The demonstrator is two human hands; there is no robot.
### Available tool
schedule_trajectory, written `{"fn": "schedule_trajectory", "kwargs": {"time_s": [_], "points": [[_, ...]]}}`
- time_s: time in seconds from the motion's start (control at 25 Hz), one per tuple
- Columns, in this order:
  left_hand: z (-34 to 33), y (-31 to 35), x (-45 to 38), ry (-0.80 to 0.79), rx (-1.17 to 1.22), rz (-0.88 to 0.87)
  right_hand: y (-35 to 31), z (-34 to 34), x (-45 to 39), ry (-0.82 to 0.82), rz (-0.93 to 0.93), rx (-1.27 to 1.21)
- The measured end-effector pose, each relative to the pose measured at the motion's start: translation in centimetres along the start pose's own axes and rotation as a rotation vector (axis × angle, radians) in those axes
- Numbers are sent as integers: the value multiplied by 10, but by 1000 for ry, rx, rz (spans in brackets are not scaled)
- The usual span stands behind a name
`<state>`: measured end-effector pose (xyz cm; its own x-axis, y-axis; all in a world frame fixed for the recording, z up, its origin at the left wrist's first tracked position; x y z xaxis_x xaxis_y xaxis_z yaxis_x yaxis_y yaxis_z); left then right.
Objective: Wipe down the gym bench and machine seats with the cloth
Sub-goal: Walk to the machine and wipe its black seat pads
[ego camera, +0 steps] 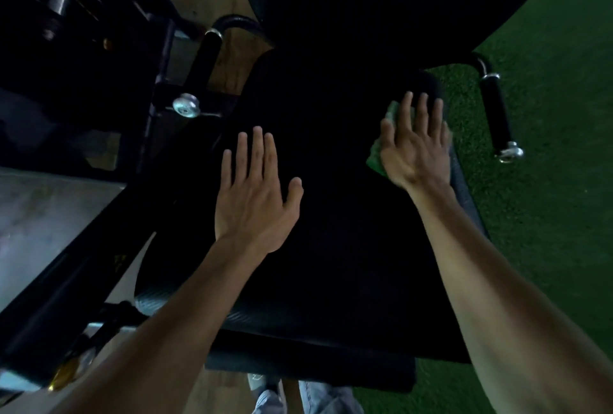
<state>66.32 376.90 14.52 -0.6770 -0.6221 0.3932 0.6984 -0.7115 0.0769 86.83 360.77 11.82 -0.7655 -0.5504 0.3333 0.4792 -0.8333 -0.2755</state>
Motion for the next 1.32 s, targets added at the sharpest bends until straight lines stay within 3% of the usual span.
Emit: {"fn": "schedule_trajectory", "kwargs": {"time_s": [0.12,0.28,0.36,0.44,0.52,0.72,1.08,1.32], "points": [[-1,-1,1,32,9,-3,-61,-11,-22,-54,229,14],[0,-2,-1,31,7,-9,-82,-19,47,-128,492,67],[1,-2,0,22,11,-7,-39,-11,56,-110,387,97],[2,0,2,24,24,-4,4,0,29,-61,170,93],[1,-1,1,29,35,5,2,3,-16,-60,84,25],[-1,-1,-1,15,26,7,-70,-15,-89,-69,145,18],[2,-18,1,-28,95,70,-136,-39,-67,-46,252,131],[4,-64,23,-31,96,291,-196,-54,-59,-137,622,140]]}}
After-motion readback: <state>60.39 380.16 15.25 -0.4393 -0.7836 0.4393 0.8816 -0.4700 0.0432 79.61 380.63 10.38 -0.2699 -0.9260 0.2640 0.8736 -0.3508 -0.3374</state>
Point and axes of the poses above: each hand's wrist, its own x-axis away from the middle knuckle, its own z-axis out of the back of the hand, y = z × x, the point moved 8 cm from there along -x, towards the middle knuckle, and after that the axes turned 9 degrees about z, right-handed, at the moved point
